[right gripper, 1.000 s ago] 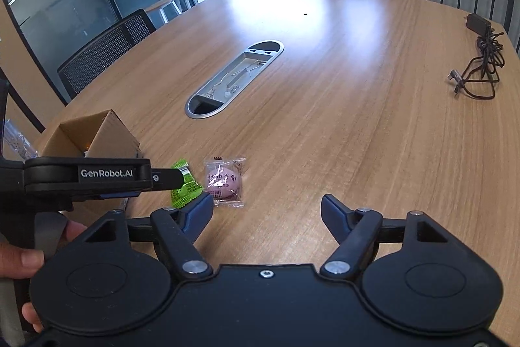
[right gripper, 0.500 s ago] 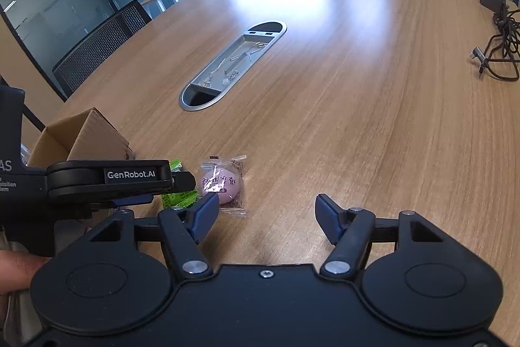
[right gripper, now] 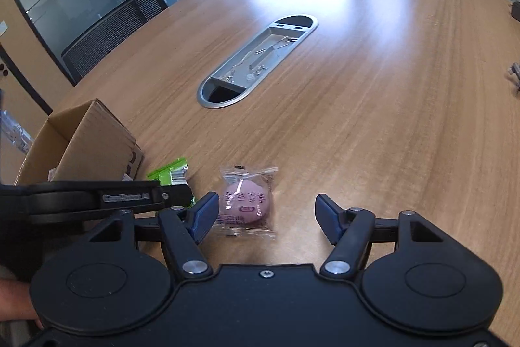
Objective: Organize snacks
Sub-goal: 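Close the left gripper on the green biscuit pack while the right gripper grasps the pink cake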
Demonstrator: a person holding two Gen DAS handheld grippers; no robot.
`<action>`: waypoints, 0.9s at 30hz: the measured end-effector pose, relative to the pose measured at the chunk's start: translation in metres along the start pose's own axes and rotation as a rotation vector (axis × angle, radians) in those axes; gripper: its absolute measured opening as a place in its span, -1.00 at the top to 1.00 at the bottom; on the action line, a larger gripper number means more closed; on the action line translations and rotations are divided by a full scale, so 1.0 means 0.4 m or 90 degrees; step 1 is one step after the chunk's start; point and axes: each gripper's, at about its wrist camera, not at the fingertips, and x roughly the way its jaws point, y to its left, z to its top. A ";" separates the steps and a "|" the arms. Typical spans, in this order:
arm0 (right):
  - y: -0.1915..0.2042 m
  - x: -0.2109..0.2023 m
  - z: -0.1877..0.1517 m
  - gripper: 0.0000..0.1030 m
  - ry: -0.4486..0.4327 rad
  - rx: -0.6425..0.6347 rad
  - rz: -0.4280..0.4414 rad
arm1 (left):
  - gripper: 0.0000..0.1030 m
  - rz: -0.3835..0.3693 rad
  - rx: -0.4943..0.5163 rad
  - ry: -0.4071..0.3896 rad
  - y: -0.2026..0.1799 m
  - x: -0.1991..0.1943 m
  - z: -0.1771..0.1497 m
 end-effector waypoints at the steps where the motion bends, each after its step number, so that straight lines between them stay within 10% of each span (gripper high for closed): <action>1: 0.004 0.008 0.002 -0.25 0.001 -0.003 0.000 | 0.58 -0.004 -0.005 -0.004 0.005 -0.013 0.002; 12: 0.055 0.086 0.006 -0.25 0.026 -0.039 0.010 | 0.58 -0.062 -0.032 -0.067 0.030 -0.152 0.009; 19: 0.096 0.100 -0.012 0.30 0.037 -0.093 -0.016 | 0.58 -0.064 -0.045 -0.092 0.060 -0.202 0.004; 27: 0.100 0.038 -0.058 0.34 0.049 -0.108 -0.017 | 0.58 -0.049 -0.055 -0.097 0.084 -0.226 -0.025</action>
